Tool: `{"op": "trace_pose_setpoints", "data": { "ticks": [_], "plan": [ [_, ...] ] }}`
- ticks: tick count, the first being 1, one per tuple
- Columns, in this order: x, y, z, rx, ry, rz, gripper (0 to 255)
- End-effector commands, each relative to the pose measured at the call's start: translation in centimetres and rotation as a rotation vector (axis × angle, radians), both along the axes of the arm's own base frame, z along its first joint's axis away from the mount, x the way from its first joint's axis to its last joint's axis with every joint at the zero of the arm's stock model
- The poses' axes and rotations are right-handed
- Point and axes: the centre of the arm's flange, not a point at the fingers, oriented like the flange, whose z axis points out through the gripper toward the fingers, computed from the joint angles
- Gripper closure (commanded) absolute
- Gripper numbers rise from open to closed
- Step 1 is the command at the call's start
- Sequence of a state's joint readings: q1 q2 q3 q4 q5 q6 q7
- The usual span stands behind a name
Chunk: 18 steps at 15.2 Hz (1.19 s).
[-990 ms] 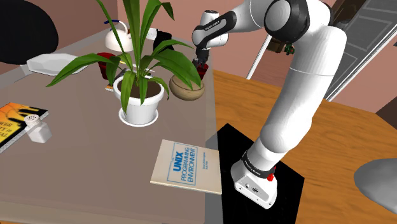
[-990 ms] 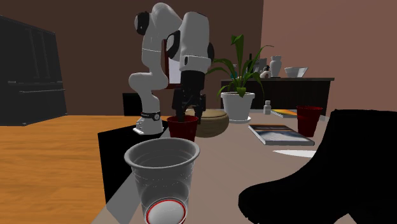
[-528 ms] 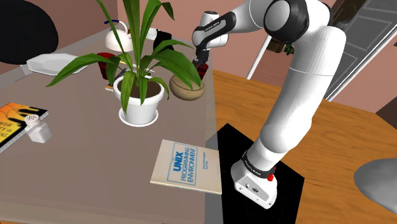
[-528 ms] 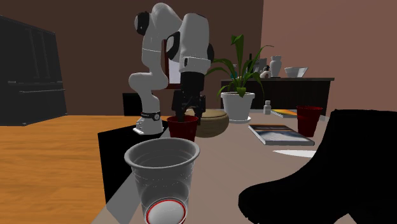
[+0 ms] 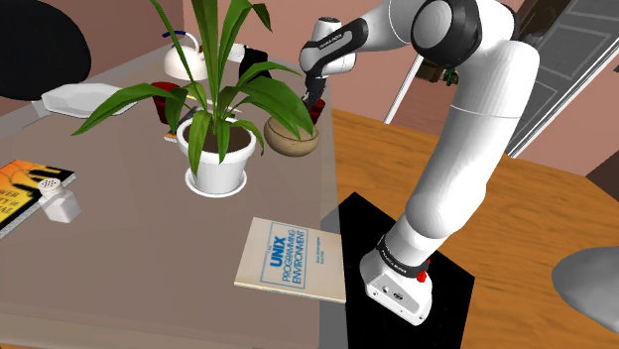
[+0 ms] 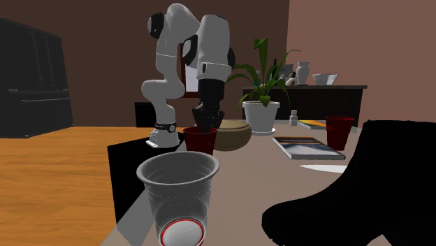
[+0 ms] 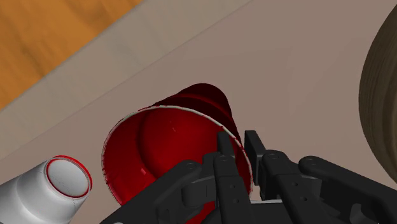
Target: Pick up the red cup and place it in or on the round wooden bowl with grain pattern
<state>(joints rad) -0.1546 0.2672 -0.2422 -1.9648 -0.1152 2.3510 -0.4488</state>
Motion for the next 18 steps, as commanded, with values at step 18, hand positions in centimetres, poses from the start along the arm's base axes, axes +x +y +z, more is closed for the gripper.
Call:
{"op": "trace_pose_setpoints", "data": {
  "ticks": [18],
  "plan": [
    [0.0, 0.0, 8.5, 0.000, 0.000, 0.000, 255]
  ]
}}
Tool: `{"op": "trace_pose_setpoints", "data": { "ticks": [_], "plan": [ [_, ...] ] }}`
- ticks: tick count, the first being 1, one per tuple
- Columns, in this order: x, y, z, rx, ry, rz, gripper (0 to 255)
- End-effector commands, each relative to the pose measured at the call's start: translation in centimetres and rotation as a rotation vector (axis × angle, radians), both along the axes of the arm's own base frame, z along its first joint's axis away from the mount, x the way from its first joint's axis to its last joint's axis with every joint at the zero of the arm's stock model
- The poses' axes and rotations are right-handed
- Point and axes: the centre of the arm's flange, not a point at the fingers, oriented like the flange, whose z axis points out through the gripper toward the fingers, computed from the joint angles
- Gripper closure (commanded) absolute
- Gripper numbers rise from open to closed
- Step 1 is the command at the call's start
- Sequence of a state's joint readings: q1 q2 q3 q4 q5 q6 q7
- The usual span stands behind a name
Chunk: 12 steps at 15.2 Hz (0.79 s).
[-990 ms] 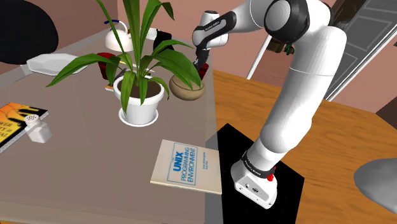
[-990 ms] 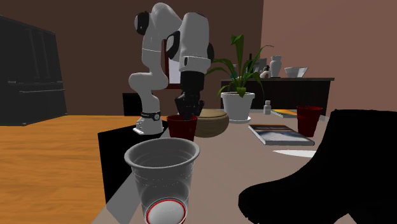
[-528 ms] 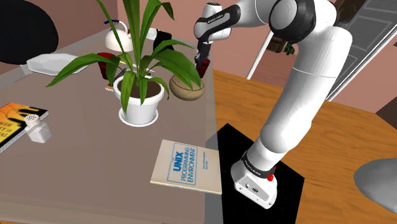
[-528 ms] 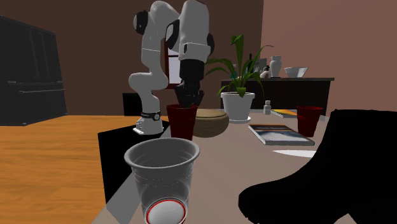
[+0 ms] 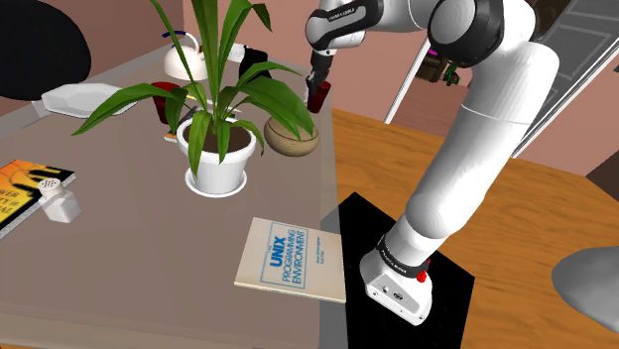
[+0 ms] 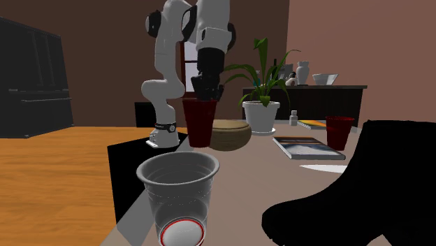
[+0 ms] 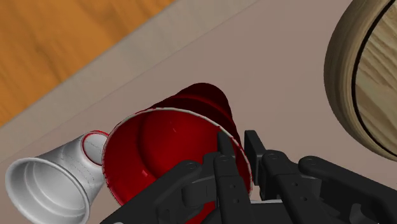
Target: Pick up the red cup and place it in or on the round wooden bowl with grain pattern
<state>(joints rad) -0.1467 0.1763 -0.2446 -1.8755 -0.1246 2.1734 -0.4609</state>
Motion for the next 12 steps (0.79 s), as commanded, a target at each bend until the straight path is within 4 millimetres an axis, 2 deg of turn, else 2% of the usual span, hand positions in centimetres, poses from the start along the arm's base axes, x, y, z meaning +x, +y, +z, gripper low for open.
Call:
{"op": "trace_pose_setpoints", "data": {
  "ticks": [1, 12],
  "plan": [
    [0.1, -0.1, 1.1, 0.000, 0.000, 0.000, 255],
    [0.1, -0.1, 6.9, 0.000, 0.000, 0.000, 255]
  ]
}}
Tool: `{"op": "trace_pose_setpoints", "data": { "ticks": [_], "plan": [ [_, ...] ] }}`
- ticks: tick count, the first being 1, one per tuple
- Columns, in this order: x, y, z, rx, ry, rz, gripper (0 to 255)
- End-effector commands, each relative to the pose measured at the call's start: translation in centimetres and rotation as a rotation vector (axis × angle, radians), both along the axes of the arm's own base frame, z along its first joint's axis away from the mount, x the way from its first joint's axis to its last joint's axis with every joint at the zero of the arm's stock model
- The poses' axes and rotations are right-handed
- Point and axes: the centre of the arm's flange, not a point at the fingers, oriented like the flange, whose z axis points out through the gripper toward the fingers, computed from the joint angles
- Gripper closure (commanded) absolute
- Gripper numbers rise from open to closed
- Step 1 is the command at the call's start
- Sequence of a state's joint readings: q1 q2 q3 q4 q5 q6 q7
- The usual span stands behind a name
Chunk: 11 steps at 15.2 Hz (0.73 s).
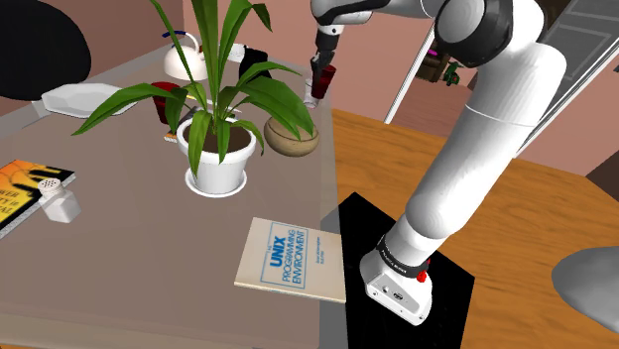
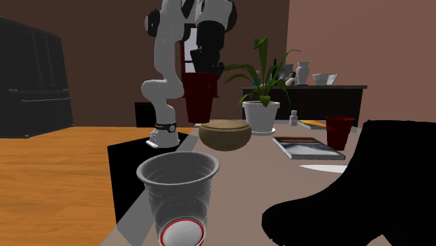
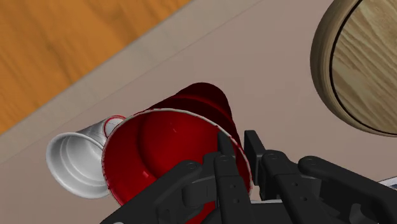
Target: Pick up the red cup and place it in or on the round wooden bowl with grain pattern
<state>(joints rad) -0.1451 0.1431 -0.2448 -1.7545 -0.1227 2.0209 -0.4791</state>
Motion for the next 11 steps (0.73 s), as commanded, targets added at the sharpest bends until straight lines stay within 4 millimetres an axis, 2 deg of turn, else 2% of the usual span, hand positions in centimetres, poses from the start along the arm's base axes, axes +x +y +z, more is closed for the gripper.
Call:
{"op": "trace_pose_setpoints", "data": {
  "ticks": [1, 5, 11],
  "plan": [
    [0.0, 0.1, 1.1, 0.000, 0.000, 0.000, 255],
    [0.0, 0.1, 2.9, 0.000, 0.000, 0.000, 255],
    [-2.7, 7.4, 4.0, 0.000, 0.000, 0.000, 255]
  ]
}}
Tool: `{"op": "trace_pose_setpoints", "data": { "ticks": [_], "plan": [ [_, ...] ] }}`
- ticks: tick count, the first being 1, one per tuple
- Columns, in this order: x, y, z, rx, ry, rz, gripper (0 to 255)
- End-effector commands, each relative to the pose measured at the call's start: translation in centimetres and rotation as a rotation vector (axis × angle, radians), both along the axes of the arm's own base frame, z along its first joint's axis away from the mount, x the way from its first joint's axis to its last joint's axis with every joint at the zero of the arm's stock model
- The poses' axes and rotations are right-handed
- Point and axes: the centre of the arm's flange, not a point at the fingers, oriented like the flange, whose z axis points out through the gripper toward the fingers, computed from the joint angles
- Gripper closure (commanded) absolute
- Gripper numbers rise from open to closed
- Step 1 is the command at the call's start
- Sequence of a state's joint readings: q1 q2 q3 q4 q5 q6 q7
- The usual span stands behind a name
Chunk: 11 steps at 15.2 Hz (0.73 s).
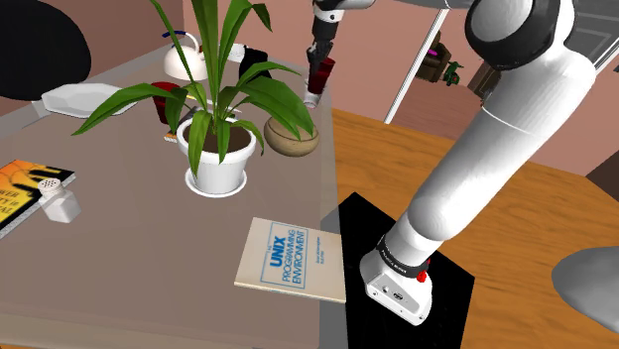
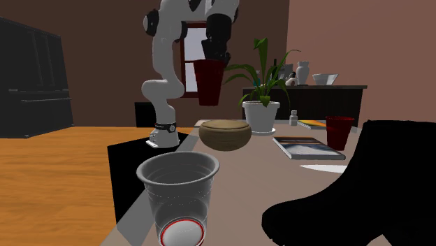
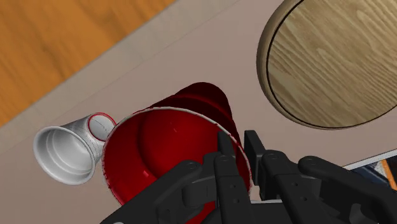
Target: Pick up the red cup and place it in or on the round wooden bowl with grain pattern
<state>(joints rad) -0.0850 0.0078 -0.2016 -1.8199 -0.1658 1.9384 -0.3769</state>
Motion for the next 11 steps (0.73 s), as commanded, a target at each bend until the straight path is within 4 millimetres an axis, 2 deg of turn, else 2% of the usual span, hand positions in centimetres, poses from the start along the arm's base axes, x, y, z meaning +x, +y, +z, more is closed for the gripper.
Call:
{"op": "trace_pose_setpoints", "data": {
  "ticks": [1, 11],
  "plan": [
    [-1.1, 2.6, 0.4, -0.001, 0.000, -0.001, 255],
    [-5.7, 15.0, 2.3, -0.001, 0.000, -0.001, 255]
  ]
}}
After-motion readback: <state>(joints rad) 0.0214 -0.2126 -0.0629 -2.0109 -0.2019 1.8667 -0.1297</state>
